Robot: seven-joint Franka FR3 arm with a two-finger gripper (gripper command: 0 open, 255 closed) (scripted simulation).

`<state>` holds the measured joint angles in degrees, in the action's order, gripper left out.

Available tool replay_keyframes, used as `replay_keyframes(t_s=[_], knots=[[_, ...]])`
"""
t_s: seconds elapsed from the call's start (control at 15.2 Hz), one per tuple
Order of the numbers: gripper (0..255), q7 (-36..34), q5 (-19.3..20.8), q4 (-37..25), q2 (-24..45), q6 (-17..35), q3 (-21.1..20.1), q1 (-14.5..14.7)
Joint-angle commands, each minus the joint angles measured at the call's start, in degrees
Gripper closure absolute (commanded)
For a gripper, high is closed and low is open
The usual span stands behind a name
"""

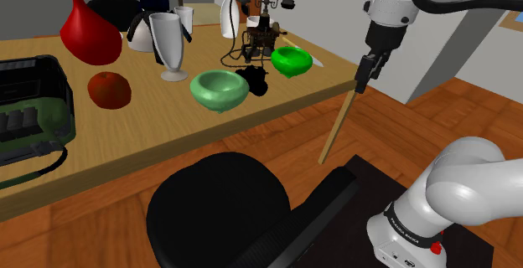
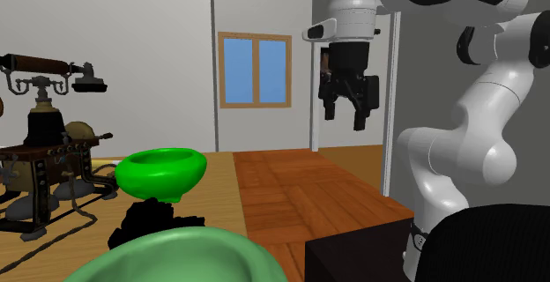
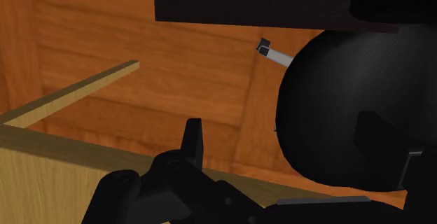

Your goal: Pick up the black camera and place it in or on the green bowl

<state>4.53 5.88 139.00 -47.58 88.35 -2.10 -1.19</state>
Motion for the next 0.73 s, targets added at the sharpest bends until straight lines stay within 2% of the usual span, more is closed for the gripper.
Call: replay_keyframes(t_s=[0.0,0.66], knots=[[0,0.0,0.0,0.0,0.0,0.0,0.0,0.0],[0,-3.06,-2.33,-8.71,20.93,13.25,-2.18,0.97]])
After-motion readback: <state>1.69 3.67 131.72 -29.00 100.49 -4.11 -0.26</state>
